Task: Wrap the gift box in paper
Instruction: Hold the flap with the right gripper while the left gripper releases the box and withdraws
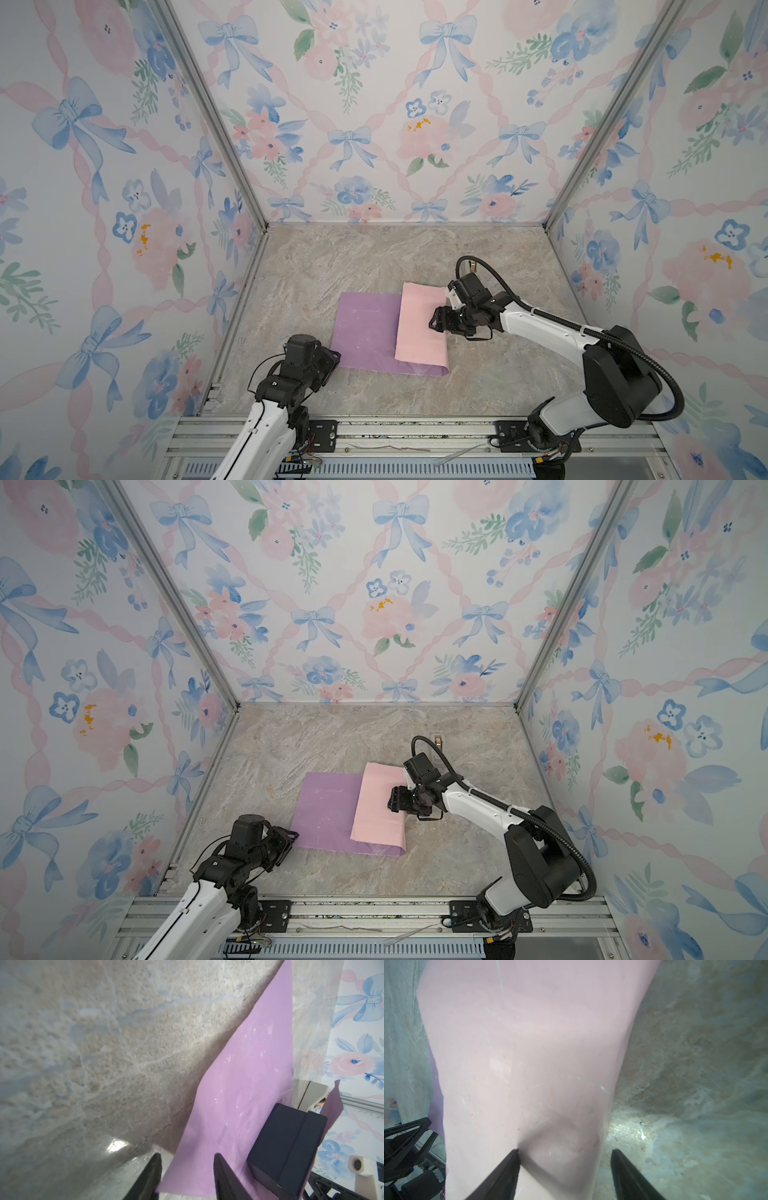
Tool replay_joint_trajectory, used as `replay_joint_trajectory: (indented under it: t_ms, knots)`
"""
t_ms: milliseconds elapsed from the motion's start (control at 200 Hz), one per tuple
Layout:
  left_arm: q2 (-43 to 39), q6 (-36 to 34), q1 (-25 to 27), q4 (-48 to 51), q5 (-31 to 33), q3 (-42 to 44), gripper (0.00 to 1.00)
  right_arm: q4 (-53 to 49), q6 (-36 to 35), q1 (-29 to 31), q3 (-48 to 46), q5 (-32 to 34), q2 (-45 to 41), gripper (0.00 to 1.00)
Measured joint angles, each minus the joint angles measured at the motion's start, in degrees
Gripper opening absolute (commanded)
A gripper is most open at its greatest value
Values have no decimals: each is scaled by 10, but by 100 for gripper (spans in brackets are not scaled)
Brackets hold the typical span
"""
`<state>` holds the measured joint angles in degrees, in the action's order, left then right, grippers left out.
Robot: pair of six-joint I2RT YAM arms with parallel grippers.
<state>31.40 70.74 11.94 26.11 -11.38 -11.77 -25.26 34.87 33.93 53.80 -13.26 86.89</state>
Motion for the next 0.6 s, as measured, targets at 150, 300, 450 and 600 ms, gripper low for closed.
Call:
replay_joint_trajectory:
  t_ms: [150,300,450,600]
  knots:
    - [-1,0,0,-13,0,0,35,0,0,0,0,0,0,71]
    - [6,0,-3,-31,0,3,33,0,0,0,0,0,0,71]
    - [22,-2,-4,-45,0,4,29,0,0,0,0,0,0,71]
    - [26,-10,-4,-55,1,4,19,0,0,0,0,0,0,71]
